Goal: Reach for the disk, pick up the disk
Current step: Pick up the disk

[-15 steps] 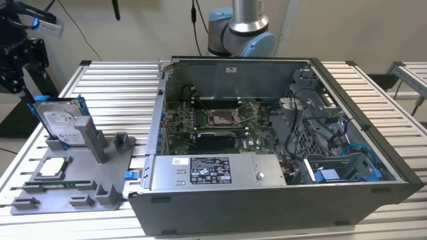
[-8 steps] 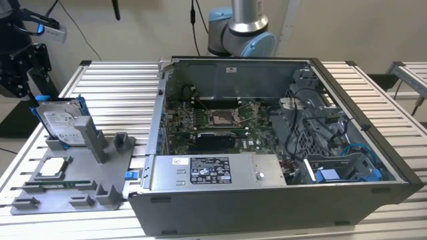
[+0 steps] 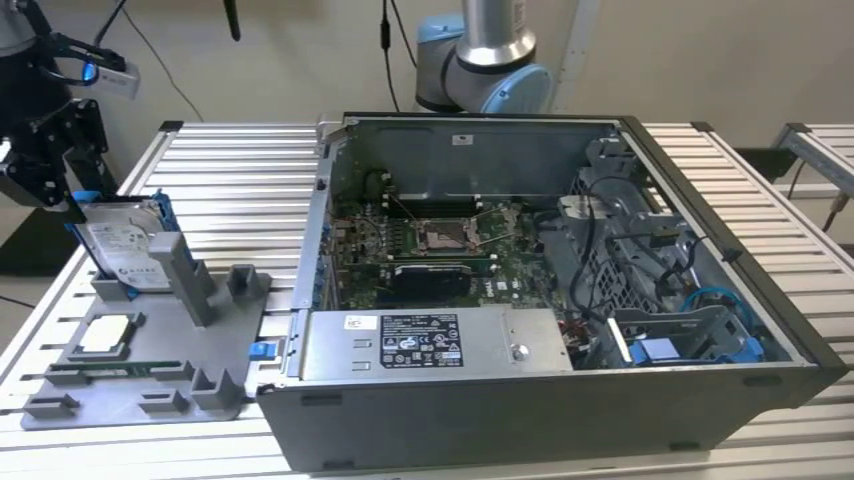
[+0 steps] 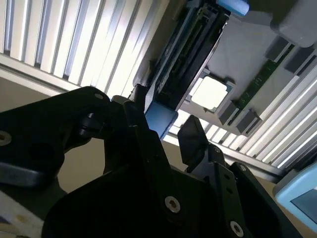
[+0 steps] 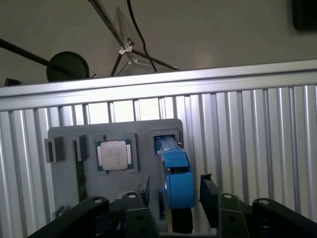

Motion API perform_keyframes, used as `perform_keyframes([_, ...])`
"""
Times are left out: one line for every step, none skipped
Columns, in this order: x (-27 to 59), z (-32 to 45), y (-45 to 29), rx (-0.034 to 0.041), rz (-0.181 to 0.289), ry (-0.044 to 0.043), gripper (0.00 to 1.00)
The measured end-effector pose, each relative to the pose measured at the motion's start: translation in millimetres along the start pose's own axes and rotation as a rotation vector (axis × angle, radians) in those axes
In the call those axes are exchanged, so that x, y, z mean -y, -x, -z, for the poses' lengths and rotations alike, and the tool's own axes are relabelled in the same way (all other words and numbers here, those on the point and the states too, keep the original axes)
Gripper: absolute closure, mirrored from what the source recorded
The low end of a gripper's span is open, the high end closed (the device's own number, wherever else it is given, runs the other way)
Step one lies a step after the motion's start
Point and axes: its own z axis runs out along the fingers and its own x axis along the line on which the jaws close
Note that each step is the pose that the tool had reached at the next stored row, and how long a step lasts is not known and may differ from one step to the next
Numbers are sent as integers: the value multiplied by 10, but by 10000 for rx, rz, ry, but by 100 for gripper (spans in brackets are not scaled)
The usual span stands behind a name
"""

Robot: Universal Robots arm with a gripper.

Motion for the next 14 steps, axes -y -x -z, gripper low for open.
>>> perform_keyframes([0,-16,0,5,21,-7,0])
perform_keyframes([0,-26,0,8,38,-12,0])
perform_keyframes([0,-28,0,8,42,-13,0])
perform_keyframes([0,-28,0,7,43,-14,0])
perform_keyframes([0,-28,0,7,44,-13,0])
perform_keyframes([0,-28,0,8,44,-13,0])
perform_keyframes([0,-28,0,8,44,-13,0])
perform_keyframes([1,-30,0,7,45,-13,0])
perform_keyframes([1,-37,0,10,45,-18,0])
perform_keyframes([0,-45,-1,10,46,-24,0])
perform_keyframes([-2,-58,-1,11,46,-38,0])
perform_keyframes([-6,-74,0,12,44,-64,0])
perform_keyframes([-11,-93,-1,16,44,-93,0])
perform_keyframes([-15,-113,-2,19,44,-122,0])
